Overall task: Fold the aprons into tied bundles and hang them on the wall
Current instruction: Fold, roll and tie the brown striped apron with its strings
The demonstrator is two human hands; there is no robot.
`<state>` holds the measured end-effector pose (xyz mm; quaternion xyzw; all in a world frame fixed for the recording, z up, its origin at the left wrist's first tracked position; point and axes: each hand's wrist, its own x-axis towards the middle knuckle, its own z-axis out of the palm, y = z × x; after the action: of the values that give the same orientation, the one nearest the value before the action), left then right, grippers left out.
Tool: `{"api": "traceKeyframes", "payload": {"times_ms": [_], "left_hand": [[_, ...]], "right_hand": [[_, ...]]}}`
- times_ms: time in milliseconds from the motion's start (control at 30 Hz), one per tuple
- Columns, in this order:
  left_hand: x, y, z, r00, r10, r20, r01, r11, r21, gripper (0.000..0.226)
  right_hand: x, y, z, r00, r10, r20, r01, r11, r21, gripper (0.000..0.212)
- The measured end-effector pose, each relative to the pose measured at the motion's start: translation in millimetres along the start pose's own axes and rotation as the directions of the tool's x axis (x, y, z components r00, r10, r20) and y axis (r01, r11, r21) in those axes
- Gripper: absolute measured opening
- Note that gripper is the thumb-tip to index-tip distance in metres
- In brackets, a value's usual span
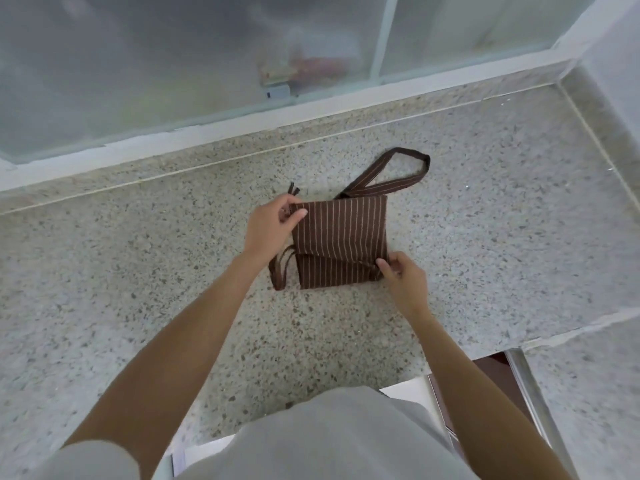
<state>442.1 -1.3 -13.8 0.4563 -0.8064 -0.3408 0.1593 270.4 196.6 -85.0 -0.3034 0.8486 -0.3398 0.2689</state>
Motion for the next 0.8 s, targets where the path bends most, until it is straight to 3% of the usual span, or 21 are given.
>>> {"api": "traceKeyframes", "payload": {"times_ms": [200, 400, 500, 567, 667, 800], "left_hand": [[34.4, -32.8, 27.3, 0.982, -0.118, 0.146, 0.103, 0.989, 0.106, 0.026], [38.4, -44.9, 42.0, 0.977, -0.134, 0.167, 0.098, 0.973, 0.208, 0.029], [33.8, -44.2, 41.1, 0.991, -0.010, 0.130, -0.027, 0.961, 0.276, 0.031], [23.4, -37.4, 36.9, 0.968, 0.217, 0.124, -0.245, 0.927, 0.286, 0.030], [-9.6, -33.1, 35.6, 0.859, 0.444, 0.254, -0.506, 0.810, 0.297, 0.041], [-51.2, -50.7, 45.0, 0.843, 0.310, 0.439, -0.503, 0.743, 0.441, 0.085]], "right_hand": [[13.0, -1.1, 2.9, 1.000, 0.001, -0.026, -0.007, 0.972, -0.233, 0.022], [15.7, -1.7, 4.9, 1.000, 0.015, -0.026, -0.021, 0.963, -0.267, 0.016], [14.9, -2.0, 2.8, 0.981, -0.192, -0.035, 0.170, 0.929, -0.329, 0.022], [18.5, -2.6, -4.8, 0.900, -0.434, 0.028, 0.414, 0.834, -0.364, 0.026], [29.6, -1.1, -20.9, 0.685, -0.663, 0.302, 0.720, 0.552, -0.422, 0.028], [49.1, 9.8, -30.9, 0.509, -0.606, 0.611, 0.850, 0.243, -0.468, 0.053]]}}
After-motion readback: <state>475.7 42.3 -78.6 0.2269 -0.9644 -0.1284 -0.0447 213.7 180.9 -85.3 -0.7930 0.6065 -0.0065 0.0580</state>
